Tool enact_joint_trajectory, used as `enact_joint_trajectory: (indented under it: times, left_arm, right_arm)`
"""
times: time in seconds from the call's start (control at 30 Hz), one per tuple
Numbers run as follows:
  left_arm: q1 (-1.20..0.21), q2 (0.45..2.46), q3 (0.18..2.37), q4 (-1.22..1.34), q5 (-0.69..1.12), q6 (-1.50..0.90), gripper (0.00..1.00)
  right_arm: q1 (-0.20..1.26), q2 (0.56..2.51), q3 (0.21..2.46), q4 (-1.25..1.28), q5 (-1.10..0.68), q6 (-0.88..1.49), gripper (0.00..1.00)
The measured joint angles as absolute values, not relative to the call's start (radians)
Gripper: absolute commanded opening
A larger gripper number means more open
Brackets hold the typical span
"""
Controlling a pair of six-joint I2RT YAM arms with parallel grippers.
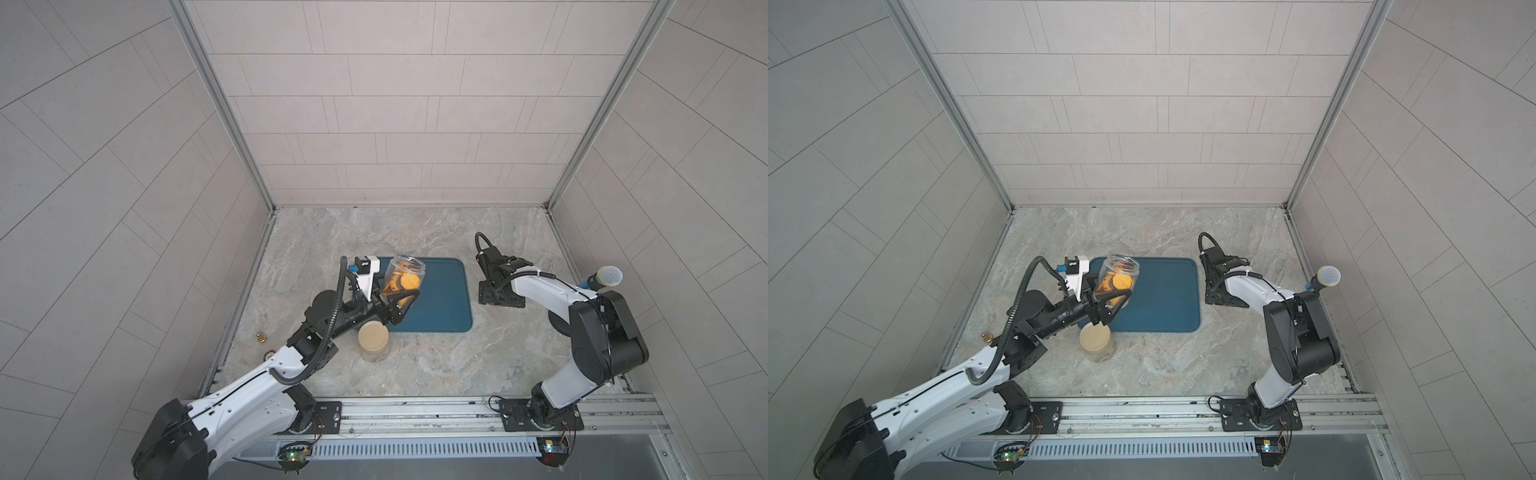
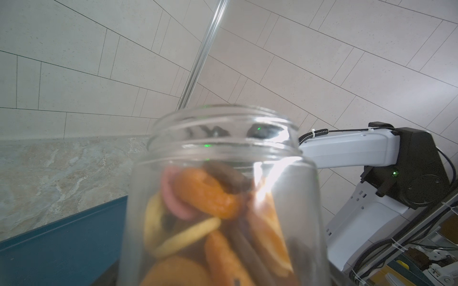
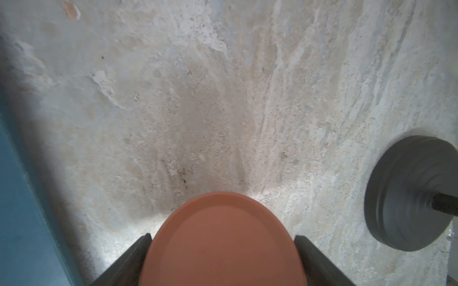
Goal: Pour the cookies out of the jar
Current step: Place the lid at the center of the board.
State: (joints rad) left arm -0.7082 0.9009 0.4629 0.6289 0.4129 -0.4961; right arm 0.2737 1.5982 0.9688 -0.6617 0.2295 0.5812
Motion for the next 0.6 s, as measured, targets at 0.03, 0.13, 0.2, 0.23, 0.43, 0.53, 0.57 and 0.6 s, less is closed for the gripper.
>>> enact_joint_trajectory:
  times: [0.03,0.13,0.2,0.23,0.43,0.53,0.57,0.6]
  left_arm:
    - [-0.708,0.901,0.461,0.629,0.412,-0.496,0.0]
    - [-0.708,0.897,0.454,0.626,0.408,-0.496,0.0]
    - [-0.708,0.896,0.451,0.623,0.406,-0.496,0.0]
    - [-0.708,0.895,0.45,0.623,0.405,-0.496,0.0]
    - [-0.708,0.895,0.444,0.62,0.401,-0.496,0.0]
    - [-0.708,0.894,0.441,0.617,0.399,-0.496,0.0]
    - [-0.708,0.892,0.44,0.615,0.398,-0.496,0.0]
    - [-0.708,0.891,0.437,0.614,0.397,-0.496,0.0]
  right_arm:
    - [0.274,1.599,0.963,-0.656,0.228,0.58,0.5]
    - [0.274,1.599,0.941,-0.642,0.225,0.58,0.67]
    - [0.274,1.599,0.929,-0.634,0.224,0.581,0.78]
    - [0.274,1.599,0.924,-0.632,0.221,0.581,0.84]
    - [0.274,1.599,0.909,-0.626,0.207,0.587,0.92]
    - [0.274,1.602,0.909,-0.624,0.202,0.591,1.0]
    - [0.274,1.605,0.91,-0.625,0.2,0.589,1.0]
    - [0.274,1.607,0.91,-0.626,0.198,0.588,1.0]
